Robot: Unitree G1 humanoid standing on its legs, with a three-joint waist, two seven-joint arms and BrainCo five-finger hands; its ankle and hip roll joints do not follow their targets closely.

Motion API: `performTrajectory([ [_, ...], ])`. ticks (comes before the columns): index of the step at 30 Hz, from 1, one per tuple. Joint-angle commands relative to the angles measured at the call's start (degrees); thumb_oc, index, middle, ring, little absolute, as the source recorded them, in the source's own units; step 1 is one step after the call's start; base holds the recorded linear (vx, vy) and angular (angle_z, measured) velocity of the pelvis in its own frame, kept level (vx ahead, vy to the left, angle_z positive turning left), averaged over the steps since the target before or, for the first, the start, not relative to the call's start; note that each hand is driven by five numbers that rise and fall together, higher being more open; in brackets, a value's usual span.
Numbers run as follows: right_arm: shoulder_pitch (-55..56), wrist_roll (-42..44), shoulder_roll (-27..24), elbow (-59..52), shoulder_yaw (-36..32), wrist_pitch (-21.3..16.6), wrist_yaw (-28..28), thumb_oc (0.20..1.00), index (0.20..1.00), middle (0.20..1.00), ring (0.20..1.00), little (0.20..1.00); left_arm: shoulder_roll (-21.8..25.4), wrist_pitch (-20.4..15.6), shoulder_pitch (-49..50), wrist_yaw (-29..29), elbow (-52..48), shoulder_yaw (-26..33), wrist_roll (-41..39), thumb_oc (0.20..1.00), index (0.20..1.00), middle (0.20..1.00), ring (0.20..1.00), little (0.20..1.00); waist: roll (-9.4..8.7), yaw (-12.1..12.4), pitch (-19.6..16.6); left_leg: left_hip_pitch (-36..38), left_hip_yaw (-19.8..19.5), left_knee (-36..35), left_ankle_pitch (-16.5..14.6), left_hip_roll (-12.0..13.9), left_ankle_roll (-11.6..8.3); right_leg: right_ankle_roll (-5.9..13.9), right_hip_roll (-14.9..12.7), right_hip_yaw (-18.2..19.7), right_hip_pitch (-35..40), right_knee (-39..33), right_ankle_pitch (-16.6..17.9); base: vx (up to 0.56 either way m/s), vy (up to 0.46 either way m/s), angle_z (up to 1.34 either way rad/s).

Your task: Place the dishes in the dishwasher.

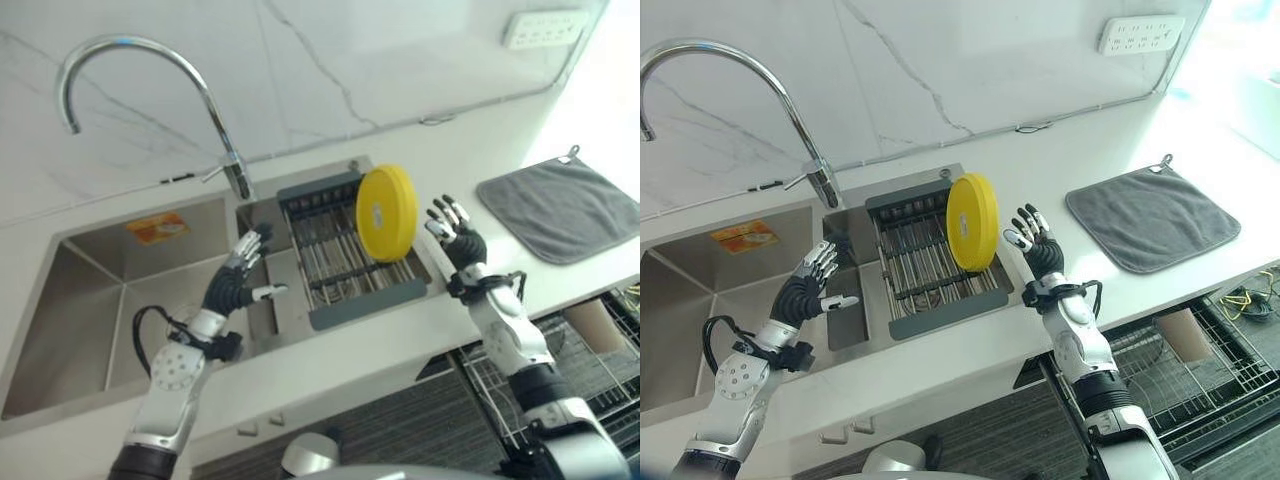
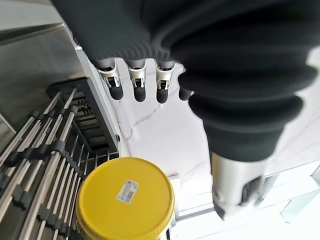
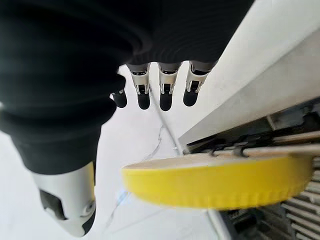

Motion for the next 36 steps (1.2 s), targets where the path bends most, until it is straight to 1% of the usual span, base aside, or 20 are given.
performTrajectory([
  [1,-2.2,-2.2,1.0,-5.0,1.2,-1.4,1.2,1.0,1.0,1.0,1.0,1.0,1.4,-3.2,-0.1,1.4,-3.7,-0.1,-0.3,1.0,1.0,1.0,1.0,1.0,-1.65,0.6,-1.4,-3.9,2.5,5.4,-5.0,3.0,-1.87,3.14,-3.7,2.9,-0.7,5.8,-6.5,0.0,-0.015,-0.05],
  [8,-2.7,-4.3,0.4,-3.8,1.2,-1.0,-0.5,1.0,1.0,1.0,1.0,1.0,1.3,-2.7,-0.5,2.1,-4.0,-0.8,0.2,1.0,1.0,1.0,1.0,1.0,-1.71,0.4,-1.3,-4.1,2.7,5.7,-5.0,3.1,-2.04,2.9,-3.4,3.2,-0.6,5.6,-6.6,0.0,-0.007,-0.04],
  [13,-3.1,-5.0,0.3,-3.0,1.2,-0.3,-0.5,1.0,1.0,1.0,1.0,1.0,1.5,-2.2,-0.4,1.6,-4.2,-0.7,-0.1,1.0,1.0,1.0,1.0,1.0,-1.72,0.6,-1.4,-4.2,2.4,5.5,-4.9,3.0,-2.09,2.96,-3.4,3.0,-0.6,5.5,-6.5,0.0,0.0,0.0],
  [15,-4.3,-6.2,-0.2,-1.3,1.5,0.7,-0.1,1.0,1.0,1.0,1.0,1.0,1.6,-1.7,-0.8,1.3,-3.7,-1.1,0.0,1.0,1.0,1.0,1.0,1.0,-1.79,0.9,-1.4,-4.1,2.4,5.5,-4.9,3.0,-2.15,3.04,-3.6,2.8,-0.4,5.5,-6.4,0.0,0.0,0.0],
  [19,-6.1,-4.9,-1.2,0.5,1.5,2.1,-0.1,1.0,1.0,1.0,1.0,1.0,2.0,-1.6,-1.2,1.0,-3.4,-1.4,-0.3,1.0,1.0,1.0,1.0,1.0,-1.8,1.4,-1.2,-4.3,2.0,5.8,-5.0,2.9,-2.19,3.09,-3.8,2.5,-0.4,5.6,-6.3,0.0,0.002,0.01],
  [20,-8.3,-4.4,-1.8,2.5,1.3,3.4,0.3,1.0,1.0,1.0,1.0,1.0,2.3,-1.4,-1.6,0.3,-3.3,-1.5,-0.6,1.0,1.0,1.0,1.0,1.0,-1.8,2.0,-1.0,-4.6,1.6,6.1,-5.0,2.8,-2.15,3.14,-4.0,2.3,-0.5,5.7,-6.1,0.0,0.0,0.0],
  [27,-10.8,-4.1,-2.9,4.5,1.9,3.6,0.5,1.0,1.0,1.0,1.0,1.0,3.3,-1.3,-2.0,-0.5,-3.2,-1.4,-1.7,1.0,1.0,1.0,1.0,1.0,-1.77,2.9,-0.7,-4.7,0.8,6.0,-4.9,2.5,-2.03,3.52,-4.4,1.9,-0.2,5.7,-5.9,0.0,0.01,0.05],
  [36,-10.5,-5.6,-2.2,3.3,3.4,4.0,0.5,1.0,1.0,1.0,1.0,1.0,3.1,-1.5,-1.6,-0.9,-3.2,-1.3,-1.8,1.0,1.0,1.0,1.0,1.0,-1.75,3.3,-0.5,-4.7,0.7,6.1,-4.9,2.4,-1.88,3.74,-4.7,1.6,0.0,5.7,-5.8,0.0,0.001,0.01],
])
